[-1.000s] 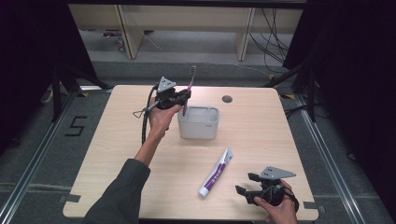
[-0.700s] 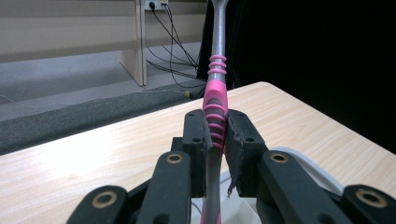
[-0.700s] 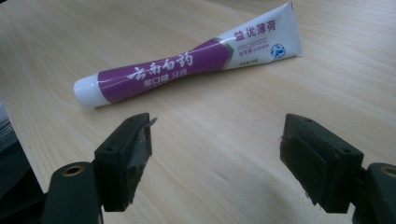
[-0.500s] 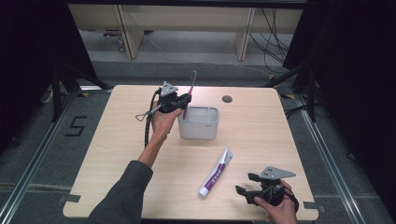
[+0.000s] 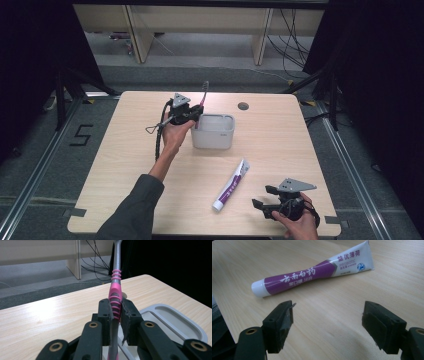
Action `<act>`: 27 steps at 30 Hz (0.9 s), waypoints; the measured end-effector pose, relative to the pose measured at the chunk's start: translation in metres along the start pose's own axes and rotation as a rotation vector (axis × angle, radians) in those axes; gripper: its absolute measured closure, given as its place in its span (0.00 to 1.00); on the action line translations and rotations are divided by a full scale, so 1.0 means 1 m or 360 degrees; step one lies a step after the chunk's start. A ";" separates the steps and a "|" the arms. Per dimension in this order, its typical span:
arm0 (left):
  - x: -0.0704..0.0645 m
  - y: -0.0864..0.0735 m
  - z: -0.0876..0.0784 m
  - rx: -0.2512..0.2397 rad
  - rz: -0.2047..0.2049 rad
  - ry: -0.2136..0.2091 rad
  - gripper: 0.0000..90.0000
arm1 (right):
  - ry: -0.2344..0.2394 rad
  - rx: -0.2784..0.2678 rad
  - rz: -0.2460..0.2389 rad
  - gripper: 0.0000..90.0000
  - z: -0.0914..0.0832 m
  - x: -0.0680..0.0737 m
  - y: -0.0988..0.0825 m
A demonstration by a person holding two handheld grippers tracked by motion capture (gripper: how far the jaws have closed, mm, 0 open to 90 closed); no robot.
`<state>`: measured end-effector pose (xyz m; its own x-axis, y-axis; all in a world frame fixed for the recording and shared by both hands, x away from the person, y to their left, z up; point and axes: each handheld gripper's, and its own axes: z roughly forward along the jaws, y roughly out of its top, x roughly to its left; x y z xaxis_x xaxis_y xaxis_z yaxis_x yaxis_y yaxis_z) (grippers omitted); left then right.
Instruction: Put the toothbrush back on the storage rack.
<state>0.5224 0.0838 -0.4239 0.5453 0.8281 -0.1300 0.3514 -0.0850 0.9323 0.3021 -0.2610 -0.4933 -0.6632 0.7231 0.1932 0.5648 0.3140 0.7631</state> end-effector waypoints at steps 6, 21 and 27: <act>0.001 -0.006 0.002 0.0013 0.0005 0.0004 0.87 | -0.0001 0.0000 0.0000 0.29 0.000 0.000 0.000; 0.004 -0.008 0.000 0.0038 0.0009 0.0047 0.86 | -0.0010 -0.0006 -0.0026 0.29 0.001 -0.002 0.000; 0.005 -0.010 0.001 0.0049 0.0017 0.0053 0.86 | -0.0010 -0.0005 -0.0027 0.29 0.001 -0.002 0.000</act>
<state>0.5226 0.0880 -0.4341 0.5240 0.8448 -0.1083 0.3693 -0.1107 0.9227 0.3038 -0.2620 -0.4942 -0.6695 0.7216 0.1762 0.5518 0.3245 0.7682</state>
